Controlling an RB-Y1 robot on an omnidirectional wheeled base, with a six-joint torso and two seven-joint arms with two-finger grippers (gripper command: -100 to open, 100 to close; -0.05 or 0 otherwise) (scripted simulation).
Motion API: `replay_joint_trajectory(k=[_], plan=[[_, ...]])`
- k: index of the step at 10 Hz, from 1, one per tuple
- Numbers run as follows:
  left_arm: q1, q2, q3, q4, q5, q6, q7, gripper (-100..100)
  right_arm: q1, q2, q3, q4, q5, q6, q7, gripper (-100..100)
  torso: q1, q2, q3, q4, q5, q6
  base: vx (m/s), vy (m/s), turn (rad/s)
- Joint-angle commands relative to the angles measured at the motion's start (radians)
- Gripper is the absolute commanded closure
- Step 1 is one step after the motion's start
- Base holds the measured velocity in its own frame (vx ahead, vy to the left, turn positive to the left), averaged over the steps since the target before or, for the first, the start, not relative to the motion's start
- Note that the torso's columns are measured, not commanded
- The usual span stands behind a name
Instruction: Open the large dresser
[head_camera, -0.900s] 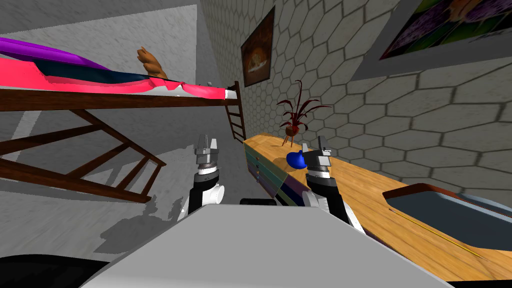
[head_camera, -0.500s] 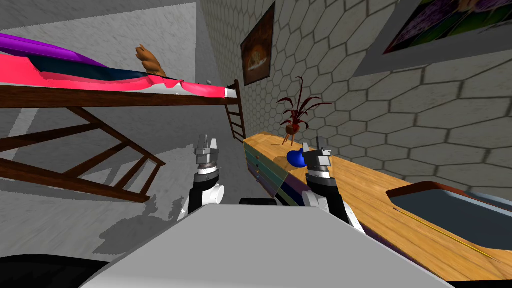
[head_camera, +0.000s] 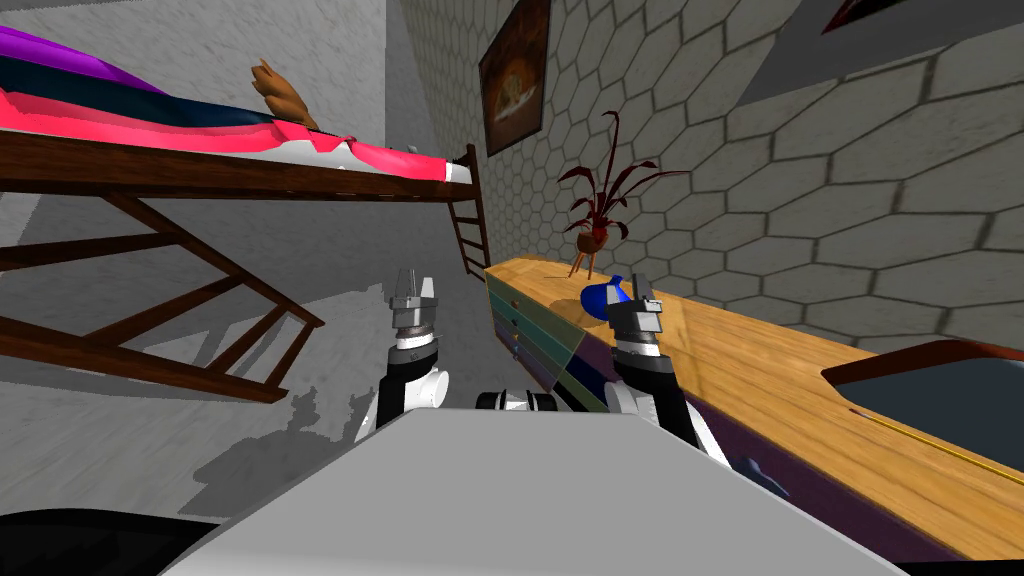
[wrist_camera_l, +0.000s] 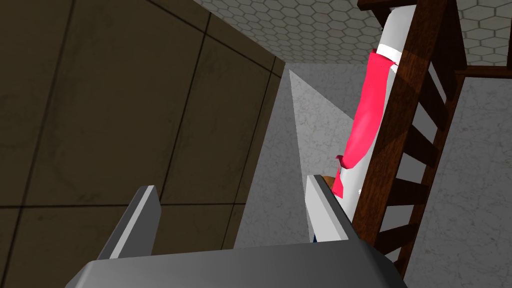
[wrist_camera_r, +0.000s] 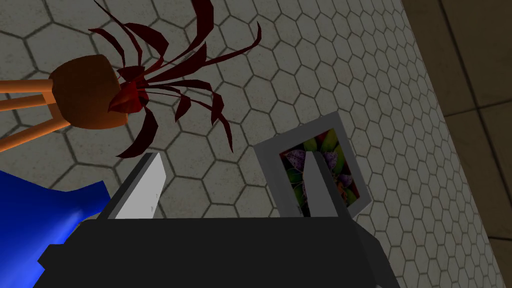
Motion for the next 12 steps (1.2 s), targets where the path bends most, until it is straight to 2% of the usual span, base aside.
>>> replay_joint_trajectory(k=[1,3,8,9,11,12], plan=[[0.0,0.0,0.0,0.0,0.0,0.0,0.0,0,-0.008,-0.04,0.006,0.016,0.028,0.022,0.014,-100,0.0,0.074,-0.148,0.074,0.0,0.0,0.016,0.019,-0.006],[0.0,0.0,0.0,0.0,0.0,0.0,0.0,0,-0.018,-0.069,0.016,0.038,0.069,0.053,0.034,-100,0.002,0.116,-0.237,0.116,0.001,0.0,0.013,0.05,-0.006],[0.0,0.0,0.0,0.0,0.0,0.0,0.0,0,-0.057,-0.104,0.051,0.112,0.216,0.168,0.111,-100,0.0,0.12,-0.242,0.12,0.0,0.0,0.034,0.066,-0.01],[0.0,0.0,0.0,0.0,0.0,0.0,0.0,0,-0.057,-0.104,0.051,0.112,0.227,0.171,0.111,-100,0.001,0.12,-0.242,0.121,0.0,0.0,0.023,0.055,-0.005],[0.0,0.0,0.0,0.0,0.0,0.0,0.0,0,-0.076,-0.109,0.069,0.147,0.293,0.228,0.149,-100,-0.001,0.122,-0.241,0.121,0.0,0.0,0.015,0.058,-0.009],[0.0,0.0,0.0,0.0,0.0,0.0,0.0,0,-0.076,-0.109,0.069,0.147,0.306,0.23,0.149,-100,0.0,0.121,-0.241,0.121,0.0,0.0,0.02,0.054,-0.005]])
